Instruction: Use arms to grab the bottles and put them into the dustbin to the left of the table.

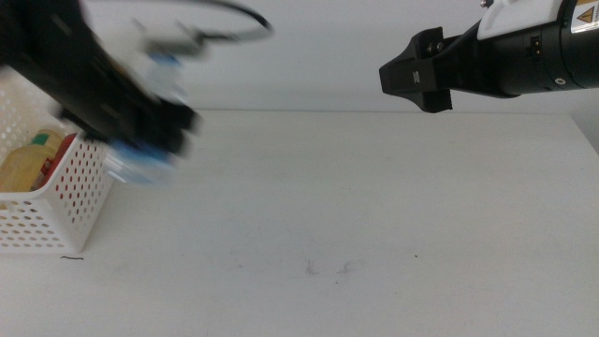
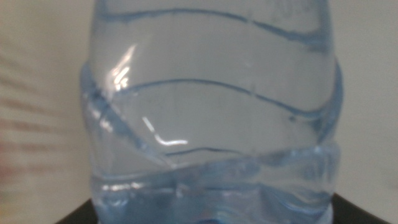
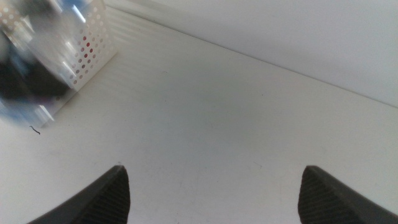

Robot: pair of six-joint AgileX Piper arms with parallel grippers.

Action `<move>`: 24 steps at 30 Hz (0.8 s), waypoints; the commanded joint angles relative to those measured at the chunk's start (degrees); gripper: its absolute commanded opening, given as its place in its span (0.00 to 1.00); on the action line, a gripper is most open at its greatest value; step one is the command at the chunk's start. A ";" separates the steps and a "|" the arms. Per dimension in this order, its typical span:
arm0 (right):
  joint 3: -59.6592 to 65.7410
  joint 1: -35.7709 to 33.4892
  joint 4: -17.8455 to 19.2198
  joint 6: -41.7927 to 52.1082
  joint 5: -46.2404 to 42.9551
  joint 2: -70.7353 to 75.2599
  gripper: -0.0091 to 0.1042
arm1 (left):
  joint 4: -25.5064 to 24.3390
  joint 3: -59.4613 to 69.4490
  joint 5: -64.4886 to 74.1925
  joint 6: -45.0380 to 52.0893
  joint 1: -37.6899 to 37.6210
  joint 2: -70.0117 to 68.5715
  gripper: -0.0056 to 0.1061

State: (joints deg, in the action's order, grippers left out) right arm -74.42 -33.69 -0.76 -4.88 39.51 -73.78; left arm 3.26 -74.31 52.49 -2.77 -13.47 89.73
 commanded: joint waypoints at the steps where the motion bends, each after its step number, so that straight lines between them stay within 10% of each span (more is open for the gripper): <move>1: 0.11 -0.18 0.39 0.17 -0.47 0.30 0.80 | -3.26 -8.73 6.87 7.59 6.26 -1.28 0.03; 9: 0.11 -0.18 0.39 0.17 -0.47 0.30 0.80 | -2.24 -22.28 9.91 19.45 23.82 7.67 0.03; 17: 0.11 -0.18 0.39 0.17 -0.47 0.30 0.80 | -3.26 -22.28 8.87 18.81 25.60 18.35 0.06; 24: 0.11 -0.18 0.39 0.17 -0.47 0.30 0.80 | -3.67 -22.28 6.35 17.46 25.60 23.35 0.37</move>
State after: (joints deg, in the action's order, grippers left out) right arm -74.42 -33.69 -0.76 -4.88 39.51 -73.78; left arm 0.00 -95.97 60.96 15.31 12.07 113.28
